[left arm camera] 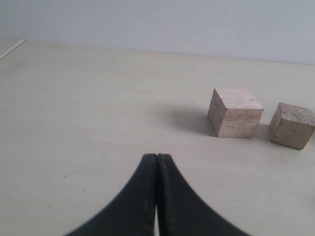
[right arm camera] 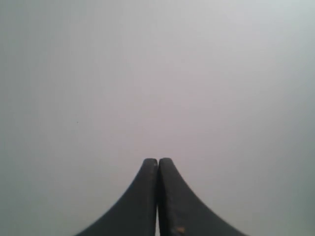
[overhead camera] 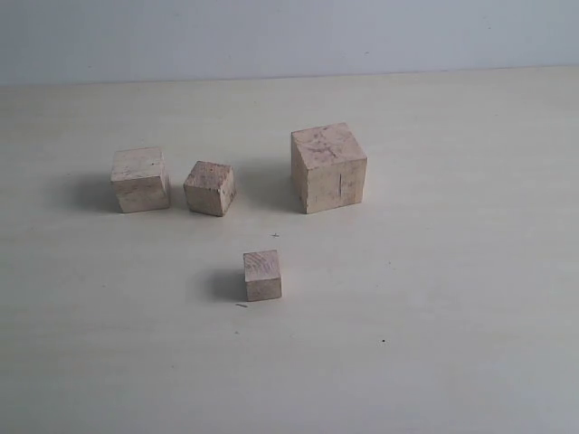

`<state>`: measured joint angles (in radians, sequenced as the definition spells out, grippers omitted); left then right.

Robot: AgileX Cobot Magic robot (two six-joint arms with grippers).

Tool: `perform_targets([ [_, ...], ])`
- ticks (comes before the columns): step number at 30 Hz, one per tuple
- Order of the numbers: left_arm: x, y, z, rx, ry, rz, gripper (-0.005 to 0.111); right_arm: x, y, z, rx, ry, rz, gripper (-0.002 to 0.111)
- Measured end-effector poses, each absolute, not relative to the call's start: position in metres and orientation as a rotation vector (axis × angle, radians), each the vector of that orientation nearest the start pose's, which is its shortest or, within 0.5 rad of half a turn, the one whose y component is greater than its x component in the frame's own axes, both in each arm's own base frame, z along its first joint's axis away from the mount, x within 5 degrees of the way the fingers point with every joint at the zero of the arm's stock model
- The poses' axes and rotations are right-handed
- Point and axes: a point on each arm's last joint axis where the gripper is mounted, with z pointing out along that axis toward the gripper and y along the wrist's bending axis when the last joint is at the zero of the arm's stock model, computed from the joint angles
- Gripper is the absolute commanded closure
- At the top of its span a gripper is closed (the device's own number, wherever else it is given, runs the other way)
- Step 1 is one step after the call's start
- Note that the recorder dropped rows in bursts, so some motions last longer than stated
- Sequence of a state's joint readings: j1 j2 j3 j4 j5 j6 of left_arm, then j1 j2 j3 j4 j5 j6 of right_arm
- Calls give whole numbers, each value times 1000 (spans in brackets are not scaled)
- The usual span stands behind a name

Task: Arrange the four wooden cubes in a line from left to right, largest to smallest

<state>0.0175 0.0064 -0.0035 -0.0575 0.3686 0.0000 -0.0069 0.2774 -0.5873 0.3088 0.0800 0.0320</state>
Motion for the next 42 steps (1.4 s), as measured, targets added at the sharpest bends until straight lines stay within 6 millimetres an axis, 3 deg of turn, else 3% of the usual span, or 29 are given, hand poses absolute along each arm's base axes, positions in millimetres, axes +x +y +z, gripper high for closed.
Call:
perform_targets([
  [4, 53, -1, 181, -52, 1854, -44, 107, 57, 2, 396, 138, 1282, 228, 108],
  [9, 53, -1, 181, -52, 1854, -44, 107, 87, 7, 396, 22, 1461, 153, 108],
  [15, 53, -1, 181, -52, 1854, -44, 107, 126, 27, 398, -230, 1645, 150, 108],
  [20, 53, -1, 181, -52, 1854, -44, 107, 160, 48, 398, -335, 1792, 227, 108],
  [24, 53, -1, 181, -52, 1854, -44, 107, 193, 67, 384, -319, 1968, 341, 108],
  [30, 53, -1, 181, -52, 1854, -44, 107, 233, 91, 338, -259, 2242, 497, 108],
  [35, 53, -1, 181, -52, 1854, -44, 107, 249, 96, 320, -209, 2299, 525, 108],
  [39, 53, -1, 181, -52, 1854, -44, 107, 255, 103, 314, -100, 2326, 646, 108],
  [42, 53, -1, 181, -52, 1854, -44, 107, 261, 110, 309, -131, 2317, 713, 108],
])
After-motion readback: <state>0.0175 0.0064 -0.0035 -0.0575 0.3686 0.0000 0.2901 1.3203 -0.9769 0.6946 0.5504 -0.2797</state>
